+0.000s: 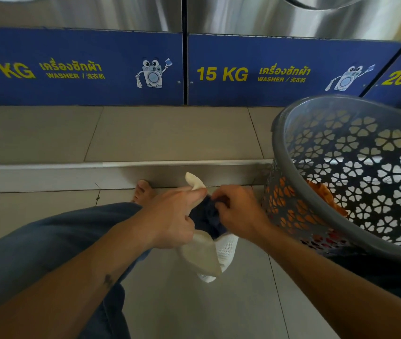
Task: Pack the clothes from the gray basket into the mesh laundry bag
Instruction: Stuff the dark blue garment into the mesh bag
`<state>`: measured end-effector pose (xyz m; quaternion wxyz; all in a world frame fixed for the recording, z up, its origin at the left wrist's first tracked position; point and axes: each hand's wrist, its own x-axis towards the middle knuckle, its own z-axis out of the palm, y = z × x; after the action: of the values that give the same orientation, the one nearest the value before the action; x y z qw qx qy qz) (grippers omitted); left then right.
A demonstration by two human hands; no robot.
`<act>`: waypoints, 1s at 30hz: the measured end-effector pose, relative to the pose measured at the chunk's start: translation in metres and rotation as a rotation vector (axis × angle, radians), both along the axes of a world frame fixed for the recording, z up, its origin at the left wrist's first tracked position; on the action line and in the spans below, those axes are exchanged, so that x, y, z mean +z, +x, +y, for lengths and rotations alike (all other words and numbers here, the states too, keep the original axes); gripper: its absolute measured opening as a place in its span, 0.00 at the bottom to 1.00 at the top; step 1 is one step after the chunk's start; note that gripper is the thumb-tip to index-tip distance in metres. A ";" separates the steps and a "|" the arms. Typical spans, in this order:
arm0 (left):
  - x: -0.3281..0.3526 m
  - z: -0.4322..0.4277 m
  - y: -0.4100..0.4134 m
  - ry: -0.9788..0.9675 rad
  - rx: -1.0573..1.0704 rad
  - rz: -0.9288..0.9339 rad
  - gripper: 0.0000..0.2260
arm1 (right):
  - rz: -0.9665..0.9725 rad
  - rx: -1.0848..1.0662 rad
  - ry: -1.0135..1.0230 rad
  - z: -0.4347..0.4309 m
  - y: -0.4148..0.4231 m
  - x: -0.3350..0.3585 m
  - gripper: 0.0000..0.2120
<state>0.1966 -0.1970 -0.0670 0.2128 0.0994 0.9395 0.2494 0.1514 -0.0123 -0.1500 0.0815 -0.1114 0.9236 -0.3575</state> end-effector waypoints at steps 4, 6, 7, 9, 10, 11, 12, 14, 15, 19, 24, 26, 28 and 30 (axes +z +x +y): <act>0.001 -0.002 0.001 -0.012 0.005 0.003 0.26 | -0.024 0.422 0.242 -0.001 0.023 -0.035 0.16; -0.002 -0.004 0.002 -0.045 0.016 0.019 0.27 | -0.155 0.446 0.425 0.010 0.031 -0.056 0.19; -0.004 -0.005 0.002 -0.053 0.023 0.024 0.27 | -0.245 0.424 0.448 0.014 0.032 -0.060 0.19; -0.007 -0.007 0.000 -0.048 0.040 0.052 0.29 | -0.392 0.410 0.461 0.017 0.031 -0.058 0.17; -0.007 -0.006 -0.001 -0.025 0.060 0.082 0.30 | -0.438 0.400 0.461 0.017 0.029 -0.055 0.17; -0.007 -0.005 -0.003 0.008 0.085 0.121 0.30 | -0.471 0.382 0.466 0.017 0.026 -0.049 0.16; -0.006 -0.003 -0.005 0.043 0.106 0.165 0.30 | -0.476 0.367 0.471 0.019 0.023 -0.041 0.16; -0.002 0.003 -0.008 0.080 0.128 0.249 0.29 | -0.431 0.334 0.452 0.025 0.017 -0.024 0.16; 0.000 0.006 -0.009 0.081 0.134 0.286 0.28 | -0.401 0.313 0.427 0.029 0.015 -0.014 0.15; 0.008 0.017 -0.011 0.109 0.168 0.375 0.27 | -0.301 0.219 0.305 0.047 0.019 0.007 0.18; 0.005 0.030 -0.007 0.053 0.138 0.257 0.28 | -0.175 0.204 0.236 0.069 0.046 0.020 0.25; 0.005 0.038 -0.006 0.006 0.097 0.228 0.28 | -0.152 0.224 0.252 0.075 0.056 0.035 0.29; 0.008 0.047 -0.008 -0.023 0.091 0.214 0.28 | -0.118 0.249 0.254 0.080 0.064 0.053 0.31; 0.011 0.058 -0.011 -0.019 0.084 0.219 0.26 | -0.030 0.282 0.209 0.083 0.071 0.081 0.28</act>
<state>0.1852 -0.1385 -0.0565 0.0994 0.0845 0.9627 0.2369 0.2224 0.0704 -0.0689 0.1558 -0.2254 0.9297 -0.2462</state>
